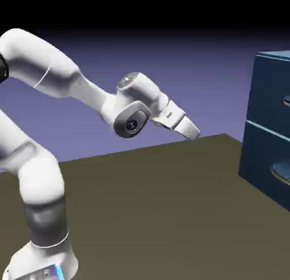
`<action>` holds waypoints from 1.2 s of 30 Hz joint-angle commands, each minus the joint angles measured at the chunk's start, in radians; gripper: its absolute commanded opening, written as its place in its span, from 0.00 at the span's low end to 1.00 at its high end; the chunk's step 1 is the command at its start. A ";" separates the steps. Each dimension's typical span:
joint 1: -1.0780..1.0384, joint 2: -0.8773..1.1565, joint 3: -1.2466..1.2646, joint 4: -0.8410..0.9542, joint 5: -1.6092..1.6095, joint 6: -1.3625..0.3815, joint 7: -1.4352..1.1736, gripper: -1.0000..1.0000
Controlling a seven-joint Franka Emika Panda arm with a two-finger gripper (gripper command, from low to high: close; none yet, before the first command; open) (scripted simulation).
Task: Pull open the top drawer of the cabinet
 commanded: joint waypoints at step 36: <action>-0.507 0.915 0.741 0.808 -1.556 -0.133 -1.566 0.50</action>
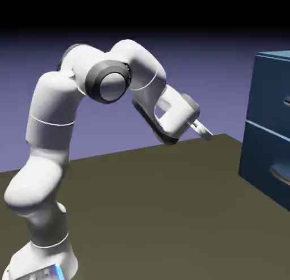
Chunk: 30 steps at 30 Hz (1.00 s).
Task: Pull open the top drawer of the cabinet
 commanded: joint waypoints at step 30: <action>-0.406 0.733 0.593 0.647 -1.246 -0.106 -1.254 0.50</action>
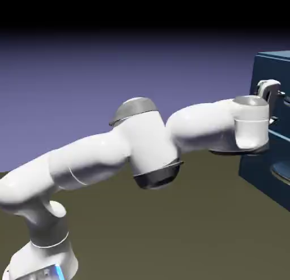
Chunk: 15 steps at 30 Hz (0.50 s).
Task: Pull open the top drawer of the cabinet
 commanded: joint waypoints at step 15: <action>0.198 0.096 -0.054 0.321 0.091 0.114 -0.153 0.00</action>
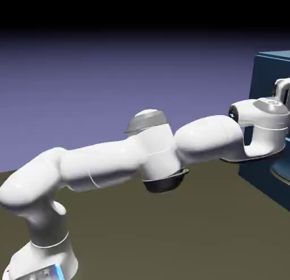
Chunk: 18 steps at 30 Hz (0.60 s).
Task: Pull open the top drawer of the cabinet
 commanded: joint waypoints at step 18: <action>-0.436 -0.126 0.185 -0.652 -0.122 -0.234 0.183 0.00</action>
